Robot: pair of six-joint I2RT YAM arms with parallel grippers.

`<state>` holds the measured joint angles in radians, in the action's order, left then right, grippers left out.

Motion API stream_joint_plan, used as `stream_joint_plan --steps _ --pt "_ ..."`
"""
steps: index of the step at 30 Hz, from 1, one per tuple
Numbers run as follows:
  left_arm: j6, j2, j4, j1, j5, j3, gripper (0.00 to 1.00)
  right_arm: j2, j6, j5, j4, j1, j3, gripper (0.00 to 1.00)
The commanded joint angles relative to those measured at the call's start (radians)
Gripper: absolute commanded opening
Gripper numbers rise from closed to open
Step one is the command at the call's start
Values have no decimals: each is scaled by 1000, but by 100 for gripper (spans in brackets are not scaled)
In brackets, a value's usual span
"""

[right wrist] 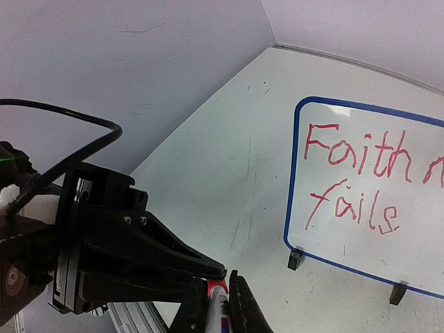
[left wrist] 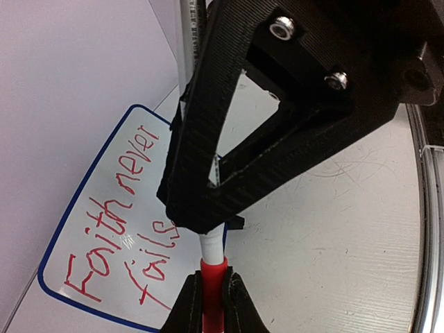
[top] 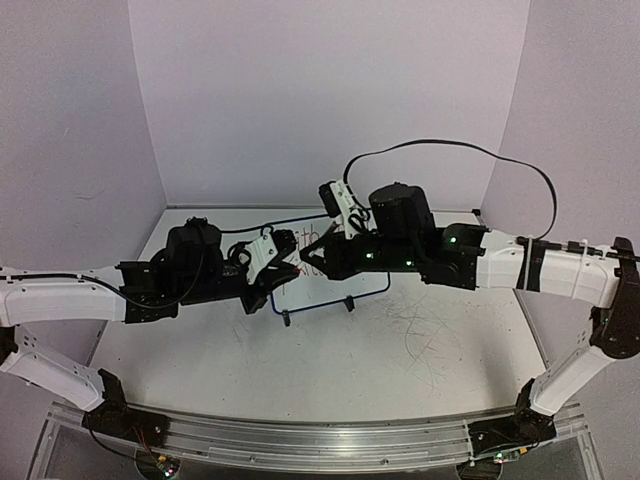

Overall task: Write a sentence on the whiteboard
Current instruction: Insert the whiteboard marker without the cap into the pen cap.

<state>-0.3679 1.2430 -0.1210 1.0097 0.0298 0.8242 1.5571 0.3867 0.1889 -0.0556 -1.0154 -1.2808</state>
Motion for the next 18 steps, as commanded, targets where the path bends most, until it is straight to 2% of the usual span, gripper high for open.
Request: stream_joint_plan --steps 1,6,10,14,18 --pt "15 -11 -50 7 -16 53 0 52 28 27 45 -7 -1 0" --pt "4 8 -52 34 -149 73 0 91 172 -11 42 -11 -18 0" --pt "-3 18 -89 41 -191 73 0 170 288 39 34 -18 -62 0" --pt "-20 30 -103 46 -203 83 0 217 279 43 -86 -22 -135 0" --pt "6 35 -103 46 -168 96 0 177 223 54 -31 -23 -66 0"
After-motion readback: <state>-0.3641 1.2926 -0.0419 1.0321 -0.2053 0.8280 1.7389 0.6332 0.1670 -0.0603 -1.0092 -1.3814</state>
